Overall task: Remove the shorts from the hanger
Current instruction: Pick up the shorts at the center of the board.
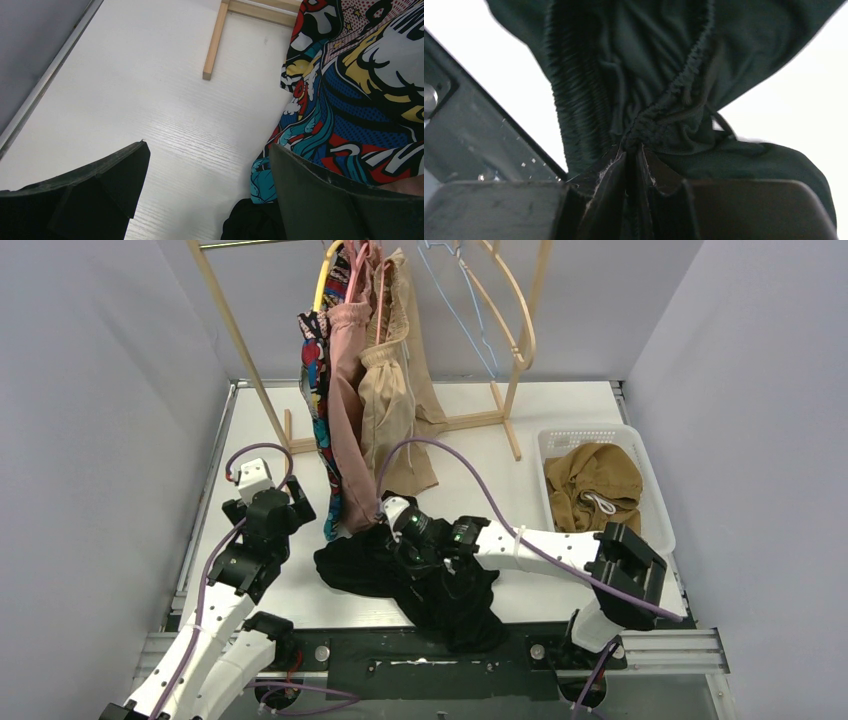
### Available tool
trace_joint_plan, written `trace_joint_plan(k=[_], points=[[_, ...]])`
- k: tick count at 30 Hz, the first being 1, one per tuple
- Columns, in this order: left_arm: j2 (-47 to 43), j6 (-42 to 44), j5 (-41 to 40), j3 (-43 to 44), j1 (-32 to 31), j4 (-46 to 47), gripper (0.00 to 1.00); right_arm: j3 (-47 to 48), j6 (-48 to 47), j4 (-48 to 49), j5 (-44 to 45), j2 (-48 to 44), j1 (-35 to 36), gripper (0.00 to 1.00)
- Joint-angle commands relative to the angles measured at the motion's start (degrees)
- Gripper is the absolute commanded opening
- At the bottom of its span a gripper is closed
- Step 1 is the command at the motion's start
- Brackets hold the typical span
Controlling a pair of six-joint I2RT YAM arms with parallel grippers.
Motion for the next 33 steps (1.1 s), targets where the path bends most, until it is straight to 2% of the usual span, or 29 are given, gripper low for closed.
trace_joint_plan(k=[1, 4, 5, 8, 11, 12, 13, 14, 20, 23, 28, 30, 33], points=[[-0.6, 0.0, 0.6, 2.7, 0.3, 2.0, 0.91, 2.6, -2.6, 2.6, -2.5, -2.2, 3.7, 0.19], [-0.6, 0.0, 0.7, 2.7, 0.3, 2.1, 0.91, 3.2, -2.2, 1.8, -2.5, -0.3, 4.8, 0.34], [-0.6, 0.0, 0.8, 2.6, 0.3, 2.1, 0.91, 3.8, -2.1, 1.0, -2.2, 0.7, 5.2, 0.45], [-0.8, 0.0, 0.8, 2.7, 0.3, 1.9, 0.91, 5.6, -1.8, -1.1, 0.4, 3.3, 6.8, 0.63], [-1.1, -0.1, 0.6, 2.6, 0.3, 1.9, 0.91, 7.0, -2.5, -1.5, 1.6, 5.0, 8.3, 0.79], [-1.2, -0.1, 0.6, 2.6, 0.3, 1.9, 0.91, 7.3, -2.8, -1.5, 2.0, 5.5, 8.8, 0.80], [-1.2, 0.0, 0.6, 2.6, 0.3, 1.9, 0.91, 7.7, -3.0, -1.5, 2.8, 6.0, 9.4, 0.87], [-1.2, -0.1, 0.6, 2.6, 0.3, 1.9, 0.91, 8.0, -3.0, -1.7, 5.1, 6.7, 10.0, 0.89], [-1.7, -0.2, 0.3, 2.6, 0.3, 1.9, 0.91, 7.7, -0.9, -3.0, 21.3, 10.1, 12.4, 0.91], [-1.7, -0.1, 0.4, 2.6, 0.3, 1.7, 0.91, 5.4, 0.9, -2.3, 25.6, 10.6, 11.9, 0.91], [-1.7, -0.1, 0.2, 2.6, 0.3, 1.7, 0.91, -0.2, 0.2, 3.3, 18.0, 9.6, 9.5, 0.87], [-1.7, -0.2, 0.2, 2.7, 0.3, 1.6, 0.91, -1.7, -0.6, 4.7, 15.3, 9.9, 9.1, 0.81], [-2.1, -0.2, 0.1, 2.6, 0.3, 1.5, 0.91, -1.9, -0.3, 4.0, 15.1, 10.7, 8.9, 0.67]])
